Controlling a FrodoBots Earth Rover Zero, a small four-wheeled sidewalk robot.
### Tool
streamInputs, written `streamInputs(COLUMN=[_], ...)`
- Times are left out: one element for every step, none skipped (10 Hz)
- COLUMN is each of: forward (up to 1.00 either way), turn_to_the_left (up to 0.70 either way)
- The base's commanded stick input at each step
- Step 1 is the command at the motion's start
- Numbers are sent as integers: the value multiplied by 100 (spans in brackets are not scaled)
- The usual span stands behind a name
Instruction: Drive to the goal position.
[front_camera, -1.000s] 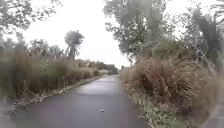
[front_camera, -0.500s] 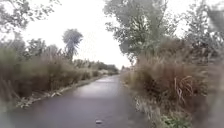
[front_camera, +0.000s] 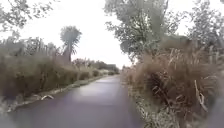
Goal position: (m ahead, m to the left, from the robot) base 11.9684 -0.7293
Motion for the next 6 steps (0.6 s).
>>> streamInputs(forward=[70,70,70,70,70,70], turn_to_the_left=[33,8,0,0,0,0])
